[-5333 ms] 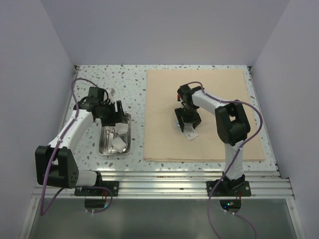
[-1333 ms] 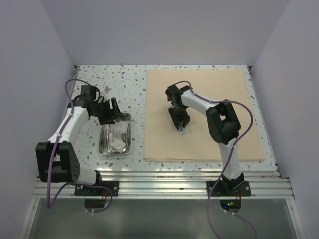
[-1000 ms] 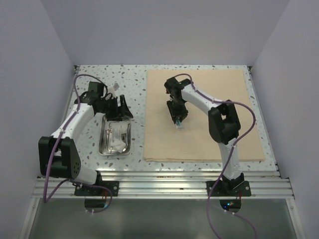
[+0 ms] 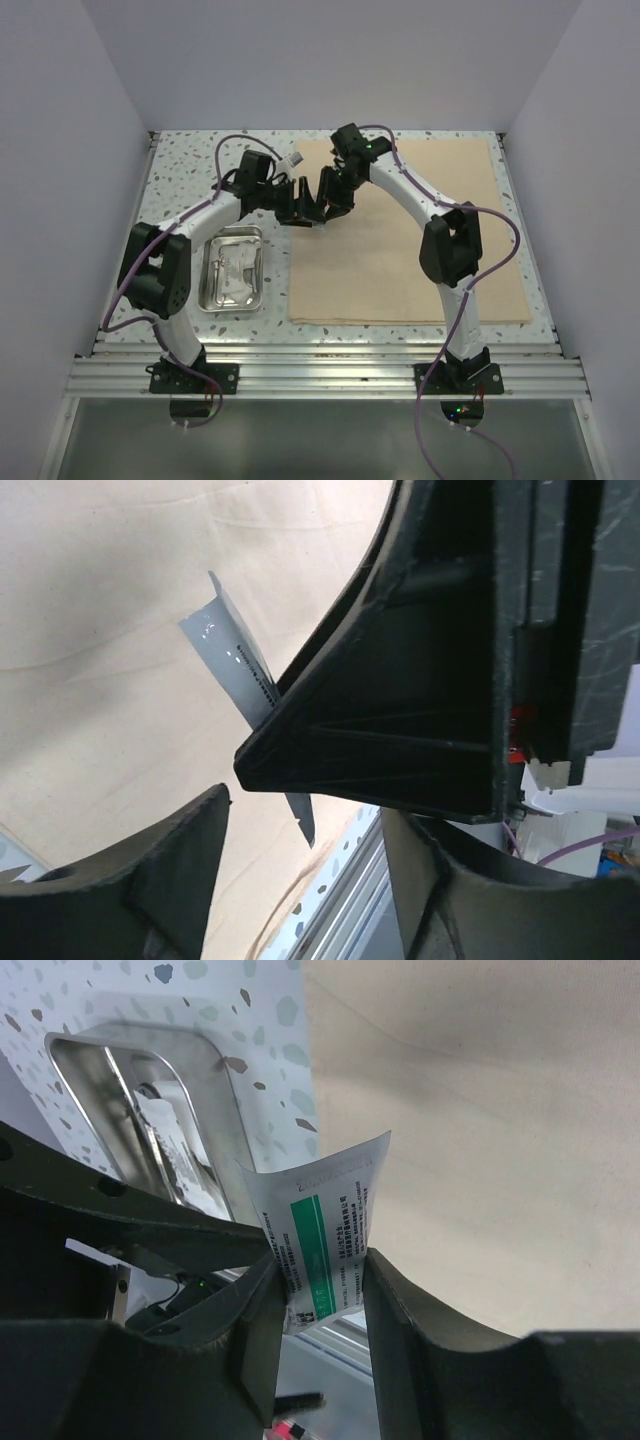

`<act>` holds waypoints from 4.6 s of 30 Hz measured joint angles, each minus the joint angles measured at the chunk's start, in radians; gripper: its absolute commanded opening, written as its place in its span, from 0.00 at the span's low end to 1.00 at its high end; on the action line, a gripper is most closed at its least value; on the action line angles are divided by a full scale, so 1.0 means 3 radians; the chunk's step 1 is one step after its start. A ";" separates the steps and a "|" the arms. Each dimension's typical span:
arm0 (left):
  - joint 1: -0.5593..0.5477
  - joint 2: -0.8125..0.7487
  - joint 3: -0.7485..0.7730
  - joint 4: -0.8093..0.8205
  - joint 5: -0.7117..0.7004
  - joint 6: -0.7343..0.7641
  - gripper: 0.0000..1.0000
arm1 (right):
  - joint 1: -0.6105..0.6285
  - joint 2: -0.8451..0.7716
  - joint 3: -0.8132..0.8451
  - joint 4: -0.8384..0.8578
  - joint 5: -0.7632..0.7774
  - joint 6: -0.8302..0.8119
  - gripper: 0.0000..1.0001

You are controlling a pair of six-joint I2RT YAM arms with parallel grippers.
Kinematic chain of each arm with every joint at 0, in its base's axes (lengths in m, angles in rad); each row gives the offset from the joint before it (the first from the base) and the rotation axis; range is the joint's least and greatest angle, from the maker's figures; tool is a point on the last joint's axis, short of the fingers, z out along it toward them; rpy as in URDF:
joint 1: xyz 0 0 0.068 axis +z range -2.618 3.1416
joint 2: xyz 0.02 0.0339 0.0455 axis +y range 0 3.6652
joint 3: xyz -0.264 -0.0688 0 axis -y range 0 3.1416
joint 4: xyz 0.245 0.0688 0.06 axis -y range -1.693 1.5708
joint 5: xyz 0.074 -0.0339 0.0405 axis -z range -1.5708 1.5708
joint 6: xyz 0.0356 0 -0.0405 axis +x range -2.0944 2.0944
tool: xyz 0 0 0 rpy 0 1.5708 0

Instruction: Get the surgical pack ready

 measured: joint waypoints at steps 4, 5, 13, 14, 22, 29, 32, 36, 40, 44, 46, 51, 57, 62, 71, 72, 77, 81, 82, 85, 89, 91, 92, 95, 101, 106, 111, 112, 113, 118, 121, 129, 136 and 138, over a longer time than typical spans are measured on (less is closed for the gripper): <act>0.0000 0.0045 0.0005 -0.0039 -0.0046 -0.0013 0.53 | -0.0008 0.0000 -0.0028 0.0031 -0.0022 0.0010 0.40; 0.0000 0.0051 0.0005 -0.0050 -0.0061 -0.0015 0.46 | -0.0009 0.0000 -0.0042 0.0041 -0.0033 0.0011 0.40; -0.0001 0.0078 0.0045 -0.0165 -0.0184 -0.0017 0.06 | -0.0018 0.0000 -0.0113 0.0103 -0.0098 0.0032 0.40; -0.0004 0.0078 0.0050 -0.0170 -0.0196 -0.0018 0.02 | -0.0018 0.0000 -0.0117 0.0112 -0.0099 0.0033 0.40; 0.0001 0.0076 0.0057 -0.0252 -0.0282 0.0013 0.00 | -0.0042 -0.0001 -0.0140 0.0127 -0.0109 0.0038 0.63; 0.0264 -0.0319 -0.0347 -0.0380 -0.0524 0.0132 0.00 | -0.0174 -0.0010 -0.0159 0.0067 -0.0139 -0.0048 0.94; 0.0563 -0.0743 -0.0692 -0.0518 -0.0643 0.0189 0.00 | -0.0282 -0.0043 -0.0177 0.0024 -0.0088 -0.0142 0.97; 0.0834 -0.1225 -0.1025 -0.0687 -0.0809 0.0235 0.00 | -0.0441 -0.0125 -0.0253 -0.0029 -0.0008 -0.0271 0.98; 0.0846 -0.1389 -0.1225 -0.0777 -0.0837 0.0249 0.00 | -0.0512 -0.0141 -0.0282 -0.0045 0.0017 -0.0346 0.99; 0.0856 -0.1338 -0.1307 -0.0958 -0.0960 0.0273 0.00 | -0.0487 -0.0141 -0.0301 -0.0046 0.0005 -0.0385 0.99; 0.0858 -0.1338 -0.1311 -0.1063 -0.1077 0.0282 0.00 | -0.0474 -0.0141 -0.0301 -0.0045 -0.0001 -0.0401 0.99; 0.0881 -0.1339 -0.1315 -0.1166 -0.1235 0.0343 0.42 | -0.0465 -0.0141 -0.0301 -0.0047 -0.0065 -0.0445 0.99; 0.0889 -0.1339 -0.1353 -0.1190 -0.1317 0.0415 0.68 | -0.0467 -0.0141 -0.0303 -0.0046 -0.0085 -0.0476 0.99; 0.0899 -0.1343 -0.1209 -0.1390 -0.1691 0.0445 0.66 | -0.0467 -0.0141 -0.0348 -0.0046 -0.0109 -0.0497 0.99; 0.1012 -0.1343 -0.0893 -0.1667 -0.2740 0.0418 0.76 | -0.0467 -0.0140 -0.0351 -0.0045 -0.0168 -0.0521 0.99; 0.1036 -0.1298 -0.0889 -0.1686 -0.2808 0.0422 0.76 | -0.0467 -0.0140 -0.0351 -0.0045 -0.0170 -0.0525 0.99; 0.1137 -0.0931 -0.0885 -0.1708 -0.2989 0.0462 0.70 | -0.0467 -0.0140 -0.0355 -0.0043 -0.0175 -0.0552 0.99; 0.1227 -0.0710 -0.0884 -0.1689 -0.3040 0.0542 0.52 | -0.0467 -0.0140 -0.0369 -0.0045 -0.0188 -0.0566 0.99; 0.1265 -0.0651 -0.0884 -0.1673 -0.3039 0.0565 0.48 | -0.0467 -0.0140 -0.0369 -0.0046 -0.0193 -0.0571 0.99; 0.1356 -0.0493 -0.0884 -0.1634 -0.3020 0.0621 0.38 | -0.0467 -0.0140 -0.0369 -0.0046 -0.0210 -0.0585 0.99; 0.1392 -0.0357 -0.0856 -0.1605 -0.2917 0.0642 0.26 | -0.0467 -0.0140 -0.0369 -0.0046 -0.0251 -0.0594 0.99; 0.1399 -0.0284 -0.0821 -0.1591 -0.2865 0.0670 0.22 | -0.0467 -0.0140 -0.0369 -0.0046 -0.0254 -0.0596 0.99; 0.1404 -0.0237 -0.0796 -0.1584 -0.2839 0.0693 0.18 | -0.0467 -0.0137 -0.0369 -0.0046 -0.0257 -0.0598 0.99; 0.1424 -0.0188 -0.0748 -0.1595 -0.2730 0.0739 0.00 | -0.0467 -0.0127 -0.0369 -0.0046 -0.0263 -0.0604 0.99; 0.1460 -0.0169 -0.0678 -0.1558 -0.2529 0.0753 0.00 | -0.0469 -0.0057 -0.0369 -0.0046 -0.0277 -0.0607 0.99; 0.1464 -0.0174 -0.0582 -0.1614 -0.2433 0.0764 0.00 | -0.0469 -0.0020 -0.0369 -0.0047 -0.0286 -0.0604 0.99; 0.1464 -0.0346 -0.0562 -0.1629 -0.2411 0.0693 0.00 | -0.0472 -0.0027 -0.0379 -0.0081 -0.0261 -0.0603 0.99; 0.1464 -0.0393 -0.0561 -0.1629 -0.2402 0.0679 0.00 | -0.0474 -0.0034 -0.0393 -0.0086 -0.0251 -0.0604 0.99; 0.1462 -0.0435 -0.0554 -0.1633 -0.2389 0.0669 0.00 | -0.0482 -0.0066 -0.0455 -0.0070 -0.0238 -0.0605 0.99; 0.1350 -0.0572 -0.0429 -0.1645 -0.2319 0.0607 0.00 | -0.0565 -0.0384 -0.0820 -0.0145 -0.0069 -0.0605 0.99; 0.1092 -0.0567 -0.0228 -0.1670 -0.2326 0.0586 0.00 | -0.0654 -0.0629 -0.0909 -0.0182 0.0075 -0.0599 0.99; 0.0340 0.0038 0.0890 -0.1761 -0.2244 0.0497 0.00 | -0.1189 -0.1087 -0.1156 -0.0160 0.0084 -0.0568 0.99; -0.0100 0.0956 0.1727 -0.1765 -0.2199 0.0364 0.00 | -0.1282 -0.1114 -0.1233 -0.0050 0.0078 -0.0665 0.99; -0.0235 0.1193 0.1868 -0.1755 -0.2144 0.0336 0.00 | -0.1255 -0.1133 -0.1301 -0.0025 0.0069 -0.0689 0.99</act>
